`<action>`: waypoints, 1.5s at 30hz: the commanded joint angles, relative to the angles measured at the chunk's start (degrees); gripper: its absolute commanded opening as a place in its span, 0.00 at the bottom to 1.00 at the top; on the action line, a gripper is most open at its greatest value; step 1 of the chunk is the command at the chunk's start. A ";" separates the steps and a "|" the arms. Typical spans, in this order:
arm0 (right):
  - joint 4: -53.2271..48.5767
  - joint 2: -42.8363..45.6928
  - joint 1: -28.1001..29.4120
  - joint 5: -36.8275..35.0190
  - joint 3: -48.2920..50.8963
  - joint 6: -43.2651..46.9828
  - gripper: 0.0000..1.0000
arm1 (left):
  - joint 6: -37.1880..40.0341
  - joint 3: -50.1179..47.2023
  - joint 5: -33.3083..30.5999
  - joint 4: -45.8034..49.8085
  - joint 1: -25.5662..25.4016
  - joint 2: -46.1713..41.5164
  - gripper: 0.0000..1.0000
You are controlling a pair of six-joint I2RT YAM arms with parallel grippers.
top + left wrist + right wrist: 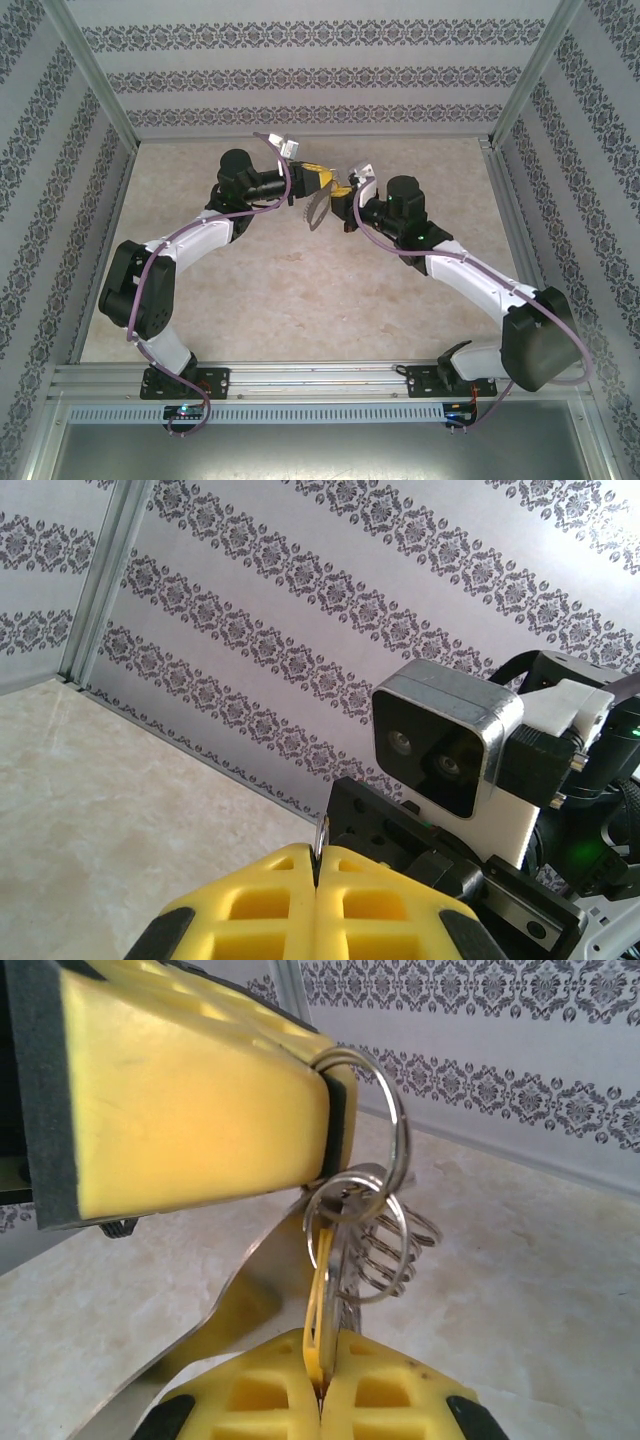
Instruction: Put the keys on the keyring
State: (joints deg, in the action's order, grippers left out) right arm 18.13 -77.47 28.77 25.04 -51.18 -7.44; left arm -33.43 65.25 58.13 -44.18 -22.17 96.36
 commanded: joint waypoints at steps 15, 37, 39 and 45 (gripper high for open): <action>-3.06 -2.76 1.12 6.25 -3.05 1.51 0.00 | 0.91 1.17 0.06 -2.48 -1.21 -1.78 0.00; 1.83 -2.67 0.27 8.91 -4.05 -4.07 0.00 | -3.22 -1.57 -5.68 -9.45 -3.42 -1.34 0.00; 1.54 -2.03 -0.23 8.50 -3.78 -4.23 0.13 | -3.22 -1.50 -5.88 -9.48 -3.58 -1.35 0.00; 2.64 3.09 -5.50 9.14 0.18 -6.93 0.36 | -3.12 -1.62 -6.51 -9.46 -3.67 -1.28 0.00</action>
State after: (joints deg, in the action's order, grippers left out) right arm 17.52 -78.13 25.74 32.21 -52.66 -12.84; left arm -35.70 63.70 51.96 -49.69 -25.19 96.36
